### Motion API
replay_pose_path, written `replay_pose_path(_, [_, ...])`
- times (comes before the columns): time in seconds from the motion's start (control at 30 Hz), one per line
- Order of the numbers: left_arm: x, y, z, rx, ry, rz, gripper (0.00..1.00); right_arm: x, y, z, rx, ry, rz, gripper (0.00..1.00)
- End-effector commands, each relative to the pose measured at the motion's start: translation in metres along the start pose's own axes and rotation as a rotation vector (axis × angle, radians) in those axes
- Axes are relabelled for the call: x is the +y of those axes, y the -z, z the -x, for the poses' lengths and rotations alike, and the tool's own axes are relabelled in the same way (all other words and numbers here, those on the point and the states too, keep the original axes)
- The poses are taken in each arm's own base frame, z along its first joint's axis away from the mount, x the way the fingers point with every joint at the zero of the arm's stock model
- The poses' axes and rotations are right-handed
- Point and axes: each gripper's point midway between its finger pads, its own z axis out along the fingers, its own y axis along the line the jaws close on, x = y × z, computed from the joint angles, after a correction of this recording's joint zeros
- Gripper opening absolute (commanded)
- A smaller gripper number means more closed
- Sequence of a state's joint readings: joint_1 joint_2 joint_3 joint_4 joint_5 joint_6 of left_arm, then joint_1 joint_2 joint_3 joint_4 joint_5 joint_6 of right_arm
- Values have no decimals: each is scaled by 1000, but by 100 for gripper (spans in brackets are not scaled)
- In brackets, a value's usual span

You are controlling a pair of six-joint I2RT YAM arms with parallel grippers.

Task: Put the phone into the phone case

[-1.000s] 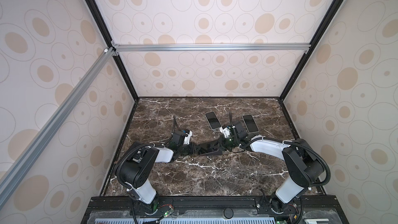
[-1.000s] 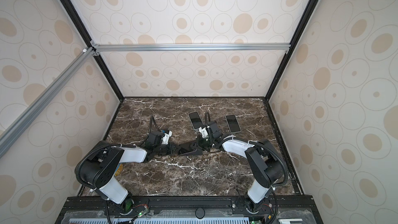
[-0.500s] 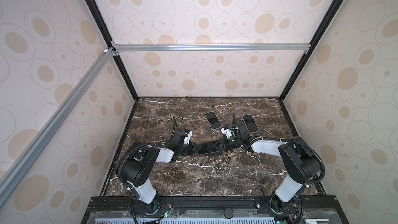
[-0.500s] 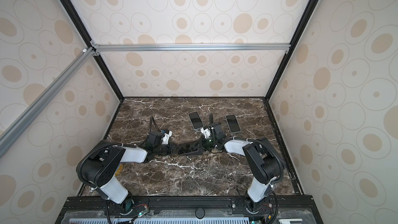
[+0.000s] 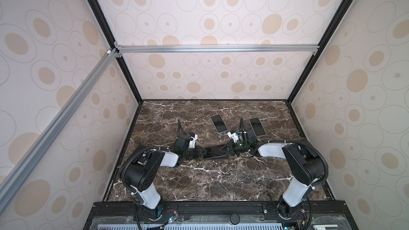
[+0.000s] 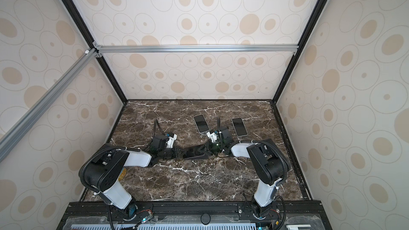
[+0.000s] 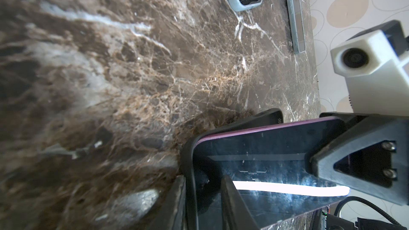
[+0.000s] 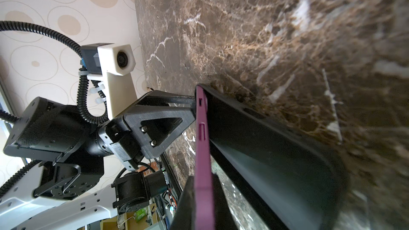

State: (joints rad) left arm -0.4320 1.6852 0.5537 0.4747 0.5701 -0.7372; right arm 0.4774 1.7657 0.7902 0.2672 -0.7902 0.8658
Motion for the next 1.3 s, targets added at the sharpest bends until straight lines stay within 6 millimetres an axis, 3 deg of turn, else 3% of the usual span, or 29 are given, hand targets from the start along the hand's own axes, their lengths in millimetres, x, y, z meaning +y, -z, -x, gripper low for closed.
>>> replay_pose_path(0.0, [-19,-5,-14,67,-12,-73,29,-70,-8,-19,6,-131,-232,4])
replay_pose_path(0.2, [-14,-5,-13,56,-15,-40,29,-76,-4,-18,4,-128,-273,7])
replay_pose_path(1.27, [-4,1,-12,24,-30,17,26,-59,12,-6,8,-54,-369,26])
